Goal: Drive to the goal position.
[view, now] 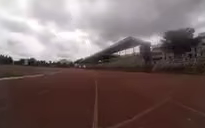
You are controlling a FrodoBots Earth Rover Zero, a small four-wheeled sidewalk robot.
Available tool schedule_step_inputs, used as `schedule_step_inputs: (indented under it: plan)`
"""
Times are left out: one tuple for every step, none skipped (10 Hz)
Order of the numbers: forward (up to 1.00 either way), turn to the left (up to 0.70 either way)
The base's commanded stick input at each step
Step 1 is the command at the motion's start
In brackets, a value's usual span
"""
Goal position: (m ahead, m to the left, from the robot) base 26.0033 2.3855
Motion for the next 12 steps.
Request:
schedule_step_inputs:
  plan:
    - [0.70,0.00]
    - [0.70,0.00]
    - [0.70,0.00]
    - [0.70,0.00]
    - [0.70,0.00]
    - [0.70,0.00]
    - [0.70,0.00]
    - [0.70,0.00]
    - [0.70,0.00]
    - [0.70,0.00]
    - [0.70,0.00]
    - [0.70,0.00]
